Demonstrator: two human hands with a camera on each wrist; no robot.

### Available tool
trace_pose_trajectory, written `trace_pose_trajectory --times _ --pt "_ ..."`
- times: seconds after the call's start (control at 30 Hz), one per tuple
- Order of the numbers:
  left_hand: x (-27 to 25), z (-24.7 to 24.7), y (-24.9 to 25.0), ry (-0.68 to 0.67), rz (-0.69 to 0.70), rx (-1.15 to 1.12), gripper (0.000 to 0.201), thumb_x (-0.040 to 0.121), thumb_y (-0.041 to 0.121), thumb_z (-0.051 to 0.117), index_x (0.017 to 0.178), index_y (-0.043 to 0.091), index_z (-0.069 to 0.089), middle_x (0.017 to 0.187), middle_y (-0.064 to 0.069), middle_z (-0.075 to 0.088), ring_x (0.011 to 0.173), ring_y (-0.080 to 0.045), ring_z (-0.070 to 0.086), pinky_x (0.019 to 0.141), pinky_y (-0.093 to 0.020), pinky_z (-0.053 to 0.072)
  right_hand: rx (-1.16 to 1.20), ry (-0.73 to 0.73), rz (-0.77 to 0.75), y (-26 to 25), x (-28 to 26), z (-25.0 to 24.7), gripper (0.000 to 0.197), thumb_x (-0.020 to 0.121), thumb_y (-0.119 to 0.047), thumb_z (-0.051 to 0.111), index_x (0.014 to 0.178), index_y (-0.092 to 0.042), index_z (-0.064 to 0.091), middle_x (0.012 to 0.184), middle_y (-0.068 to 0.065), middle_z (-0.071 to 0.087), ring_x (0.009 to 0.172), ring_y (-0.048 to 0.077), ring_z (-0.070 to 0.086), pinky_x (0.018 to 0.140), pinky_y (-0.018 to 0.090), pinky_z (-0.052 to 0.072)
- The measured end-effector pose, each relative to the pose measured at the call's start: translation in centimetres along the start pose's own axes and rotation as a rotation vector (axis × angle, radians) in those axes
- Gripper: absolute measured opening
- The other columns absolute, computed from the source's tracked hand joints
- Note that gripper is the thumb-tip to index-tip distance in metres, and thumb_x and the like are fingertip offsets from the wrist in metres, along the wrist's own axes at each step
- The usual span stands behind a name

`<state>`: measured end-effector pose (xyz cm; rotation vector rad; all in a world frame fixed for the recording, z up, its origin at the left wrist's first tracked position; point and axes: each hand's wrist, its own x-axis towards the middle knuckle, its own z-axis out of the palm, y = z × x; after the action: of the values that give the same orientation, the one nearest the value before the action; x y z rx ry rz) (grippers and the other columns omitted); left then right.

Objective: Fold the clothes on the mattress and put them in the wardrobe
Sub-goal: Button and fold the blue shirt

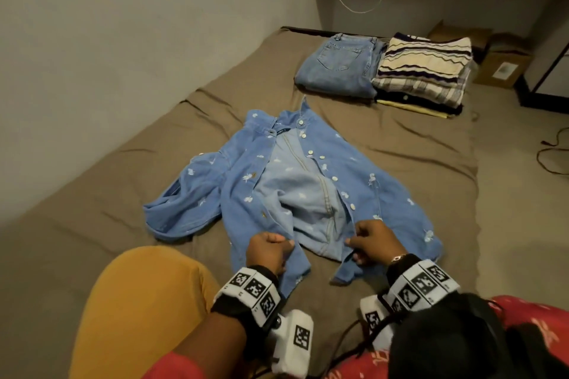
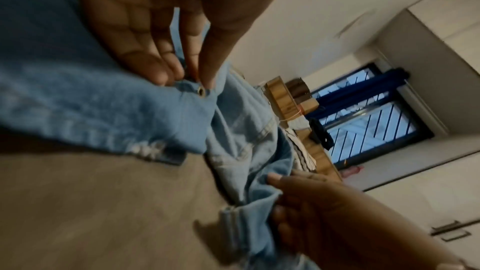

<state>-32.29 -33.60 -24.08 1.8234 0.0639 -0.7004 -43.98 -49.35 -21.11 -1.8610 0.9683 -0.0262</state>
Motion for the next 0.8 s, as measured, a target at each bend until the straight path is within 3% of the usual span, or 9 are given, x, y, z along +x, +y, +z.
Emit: trace_pose_trajectory --times 0.07,0.1,0.27,0.4,0.47,0.5,0.6,0.7,0.8 --pt "0.0 0.6 -0.1 0.050 0.042 0.121 0.029 0.073 0.012 0.077 0.065 0.015 0.049 0.064 -0.007 0.054 0.069 -0.025 0.053 0.066 -0.033 0.048 0.147 -0.070 0.062 0.9 -0.3 0.1 0.044 0.081 0.010 0.061 0.054 -0.009 0.033 0.036 0.001 0.040 0.031 0.012 0.049 0.039 0.022 0.044" --pt "-0.3 0.9 0.1 0.086 0.059 0.195 0.029 0.074 0.014 0.076 0.066 0.016 0.048 0.068 -0.004 0.056 0.074 -0.025 0.054 0.070 -0.031 0.045 0.190 -0.095 0.076 1.2 -0.3 0.2 0.043 0.081 0.009 0.062 0.053 -0.009 0.035 0.034 -0.001 0.041 0.032 0.012 0.049 0.040 0.022 0.044" --pt "-0.8 1.3 -0.2 0.164 0.147 0.355 0.029 0.079 0.012 0.068 0.063 0.024 0.048 0.084 -0.006 0.063 0.090 -0.028 0.060 0.072 -0.024 0.039 0.208 -0.129 -0.024 1.3 -0.2 0.4 0.026 0.081 0.000 0.067 0.064 -0.008 0.049 0.048 0.003 0.054 0.044 0.012 0.052 0.042 0.019 0.044" --pt "-0.4 1.1 -0.3 0.129 0.228 0.343 0.022 0.086 0.005 0.057 0.071 0.020 0.053 0.093 -0.013 0.064 0.095 -0.032 0.059 0.075 -0.024 0.040 -0.081 -0.095 -0.162 1.1 -0.1 1.7 0.019 0.084 -0.001 0.060 0.075 -0.017 0.060 0.062 -0.009 0.056 0.069 0.014 0.055 0.066 0.023 0.043" --pt "-1.0 1.0 -0.3 0.107 0.307 0.312 0.012 0.089 0.000 0.051 0.093 0.006 0.060 0.088 -0.012 0.059 0.093 -0.031 0.059 0.074 -0.022 0.038 -0.212 -0.027 -0.188 0.9 -0.4 2.4 0.021 0.081 -0.011 0.066 0.071 -0.025 0.055 0.065 -0.011 0.054 0.075 0.015 0.056 0.071 0.025 0.042" --pt "-1.4 1.0 -0.3 0.093 0.345 0.294 0.017 0.090 -0.002 0.047 0.103 0.001 0.059 0.084 -0.009 0.057 0.087 -0.028 0.059 0.072 -0.021 0.039 -0.240 -0.008 -0.191 0.7 -0.6 2.7 0.024 0.079 -0.016 0.068 0.067 -0.028 0.051 0.065 -0.010 0.054 0.075 0.016 0.056 0.071 0.027 0.043" --pt "-2.5 1.1 0.2 0.050 0.403 0.253 0.021 0.093 -0.001 0.043 0.109 -0.001 0.056 0.074 0.001 0.052 0.073 -0.015 0.052 0.063 -0.011 0.041 -0.234 0.029 -0.205 -0.6 -1.3 2.3 0.027 0.077 -0.014 0.069 0.059 -0.024 0.052 0.065 -0.003 0.060 0.074 0.020 0.061 0.073 0.032 0.050" --pt "-3.3 1.4 1.5 -0.046 0.529 0.224 0.019 0.093 0.000 0.045 0.093 0.011 0.061 0.083 -0.009 0.060 0.070 -0.021 0.056 0.067 -0.033 0.053 -0.205 0.107 -0.330 -2.7 -1.8 0.5 0.028 0.073 -0.007 0.070 0.058 -0.023 0.053 0.064 0.001 0.063 0.067 0.019 0.061 0.067 0.031 0.050" --pt "-3.7 1.7 2.6 -0.196 0.632 0.225 0.036 0.092 -0.001 0.045 0.079 0.031 0.053 0.082 -0.005 0.060 0.068 -0.020 0.056 0.067 -0.042 0.055 -0.205 0.137 -0.441 -4.8 -1.7 -0.7 0.028 0.072 -0.005 0.069 0.066 -0.028 0.055 0.060 -0.005 0.059 0.062 0.009 0.056 0.059 0.014 0.039"
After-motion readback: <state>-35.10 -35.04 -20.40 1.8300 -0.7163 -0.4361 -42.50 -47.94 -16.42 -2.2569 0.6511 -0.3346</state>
